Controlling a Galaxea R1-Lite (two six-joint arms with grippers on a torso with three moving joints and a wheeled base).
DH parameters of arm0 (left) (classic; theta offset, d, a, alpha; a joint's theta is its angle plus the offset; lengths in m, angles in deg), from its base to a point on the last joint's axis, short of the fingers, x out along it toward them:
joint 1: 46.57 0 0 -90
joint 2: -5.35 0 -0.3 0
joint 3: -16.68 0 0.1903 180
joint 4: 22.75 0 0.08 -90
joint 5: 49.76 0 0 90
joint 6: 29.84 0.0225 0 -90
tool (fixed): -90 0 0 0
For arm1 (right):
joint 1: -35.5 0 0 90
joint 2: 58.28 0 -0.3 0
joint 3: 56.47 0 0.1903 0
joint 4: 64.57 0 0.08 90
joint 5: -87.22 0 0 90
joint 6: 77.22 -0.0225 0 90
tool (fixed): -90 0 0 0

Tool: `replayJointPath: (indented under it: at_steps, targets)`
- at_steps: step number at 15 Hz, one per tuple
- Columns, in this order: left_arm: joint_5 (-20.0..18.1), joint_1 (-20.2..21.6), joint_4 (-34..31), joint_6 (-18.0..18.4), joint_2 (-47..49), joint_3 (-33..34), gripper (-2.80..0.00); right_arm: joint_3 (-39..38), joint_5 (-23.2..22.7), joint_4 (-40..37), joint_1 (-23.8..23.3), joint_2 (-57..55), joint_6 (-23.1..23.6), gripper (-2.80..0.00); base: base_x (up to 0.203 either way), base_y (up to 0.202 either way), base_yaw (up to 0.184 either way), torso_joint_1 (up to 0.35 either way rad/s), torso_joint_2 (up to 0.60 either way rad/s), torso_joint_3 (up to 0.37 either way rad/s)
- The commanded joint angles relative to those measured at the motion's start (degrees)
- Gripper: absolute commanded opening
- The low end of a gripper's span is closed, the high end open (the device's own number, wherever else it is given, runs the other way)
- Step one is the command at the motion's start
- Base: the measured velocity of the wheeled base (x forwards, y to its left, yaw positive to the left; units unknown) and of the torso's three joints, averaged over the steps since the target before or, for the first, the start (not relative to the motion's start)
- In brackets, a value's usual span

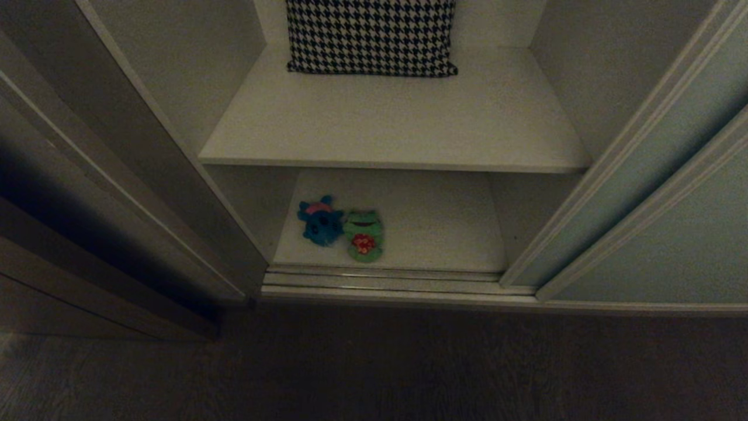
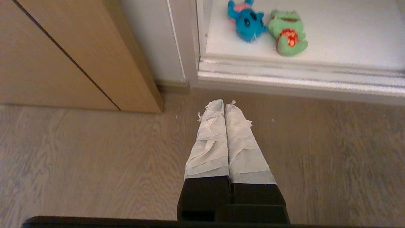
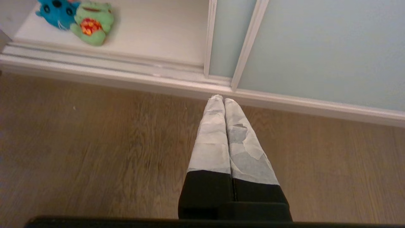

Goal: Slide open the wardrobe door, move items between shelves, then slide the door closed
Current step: Open the door

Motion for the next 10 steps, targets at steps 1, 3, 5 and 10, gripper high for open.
replayJointPath:
  at_steps: [1,3,5,10]
  targets:
    - [0.1,0.0,0.1,0.0,0.3,0.0,-2.8,0.0,0.0,0.0,0.0,0.1,0.0,-2.8,0.0,0.0,0.0,0.002,0.0,-0.188]
    - [0.0,0.0,0.1,-0.1,0.3,0.0,-2.8,0.0,0.0,0.0,0.0,0.1,0.0,-2.8,0.0,0.0,0.0,0.001,0.0,-0.196]
    - [0.1,0.0,0.0,0.0,0.3,0.0,-2.8,0.0,0.0,0.0,0.0,0.1,0.0,-2.8,0.0,0.0,0.0,-0.005,0.0,-0.194]
    - [0.0,0.0,0.0,-0.1,0.3,0.0,-2.8,0.0,0.0,0.0,0.0,0.1,0.0,-2.8,0.0,0.0,0.0,0.001,0.0,-0.197]
